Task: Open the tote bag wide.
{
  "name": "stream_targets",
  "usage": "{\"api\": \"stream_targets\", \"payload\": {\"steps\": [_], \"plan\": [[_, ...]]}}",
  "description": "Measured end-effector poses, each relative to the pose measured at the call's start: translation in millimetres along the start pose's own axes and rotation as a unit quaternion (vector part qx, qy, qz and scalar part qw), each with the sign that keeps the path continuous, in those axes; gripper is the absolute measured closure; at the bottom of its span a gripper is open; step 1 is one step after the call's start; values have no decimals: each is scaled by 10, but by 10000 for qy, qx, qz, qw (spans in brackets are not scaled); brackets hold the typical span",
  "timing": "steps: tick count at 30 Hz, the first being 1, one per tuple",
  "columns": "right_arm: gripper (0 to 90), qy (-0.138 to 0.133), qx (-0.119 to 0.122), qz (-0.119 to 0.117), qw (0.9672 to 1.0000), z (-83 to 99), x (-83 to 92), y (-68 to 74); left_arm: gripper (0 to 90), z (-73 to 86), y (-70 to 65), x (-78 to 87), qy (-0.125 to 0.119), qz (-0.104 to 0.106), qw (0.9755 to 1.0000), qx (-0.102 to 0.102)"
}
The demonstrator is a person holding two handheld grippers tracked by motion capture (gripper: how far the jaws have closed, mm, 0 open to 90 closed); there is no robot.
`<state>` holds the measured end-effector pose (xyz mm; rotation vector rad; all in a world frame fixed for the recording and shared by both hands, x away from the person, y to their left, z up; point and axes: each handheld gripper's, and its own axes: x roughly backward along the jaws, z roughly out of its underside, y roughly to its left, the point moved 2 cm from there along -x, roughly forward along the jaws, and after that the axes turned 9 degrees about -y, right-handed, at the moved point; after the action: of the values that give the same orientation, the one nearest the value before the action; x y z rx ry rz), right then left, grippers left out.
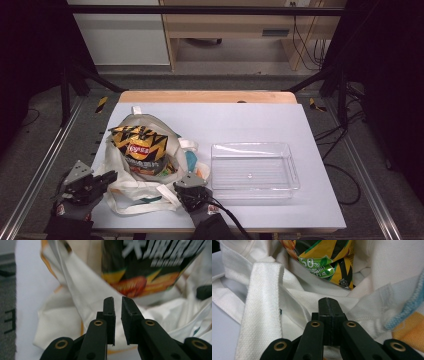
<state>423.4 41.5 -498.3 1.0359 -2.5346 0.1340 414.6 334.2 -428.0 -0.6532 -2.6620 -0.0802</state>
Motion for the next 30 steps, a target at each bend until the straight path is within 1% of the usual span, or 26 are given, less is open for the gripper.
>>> {"api": "stream_targets", "payload": {"steps": [3,5,8,10,12,13,14,15,17,19,21,24,25,27,29,30], "plan": [[900,5,-10,-10,10000,-1,0,-1,817,-149,63,35,-322,-170,9993,8],[900,7,-5,-8,10000,0,0,-2,845,-233,123,9,-468,-278,9985,2],[900,4,-6,-10,10000,0,0,0,881,-323,205,-102,-590,-398,9975,-25],[900,2,-8,-10,10000,0,0,0,895,-361,255,-191,-640,-459,9968,-104],[900,-3,7,-8,10000,1,1,-1,896,-383,302,-272,-732,-469,9961,-150],[900,-6,9,-5,10000,1,1,-1,896,-388,320,-310,-745,-532,9956,-212],[900,-3,5,-7,10000,1,2,0,896,-386,340,-361,-741,-619,9951,-227],[900,-6,1,-1,10000,1,2,0,897,-382,360,-393,-712,-649,9950,-249],[900,-7,5,1,10000,1,2,1,897,-349,397,-485,-597,-755,9949,-284],[900,-12,7,6,10000,1,2,3,897,-297,433,-566,-511,-822,9948,-318],[900,-14,9,6,10000,2,3,2,897,-239,472,-632,-368,-894,9947,-350],[900,-10,-3,8,10000,2,4,5,898,-135,558,-686,-242,-918,9954,-131],[900,-11,8,13,10000,2,5,4,898,-86,585,-711,-130,-856,9962,-56],[900,-16,-4,9,10000,2,6,5,898,0,610,-752,20,-814,9966,-100],[900,-21,-5,11,10000,2,6,8,898,28,612,-772,43,-778,9969,-48],[900,-18,4,14,10000,2,7,7,898,30,607,-772,58,-775,9969,-82]]}}
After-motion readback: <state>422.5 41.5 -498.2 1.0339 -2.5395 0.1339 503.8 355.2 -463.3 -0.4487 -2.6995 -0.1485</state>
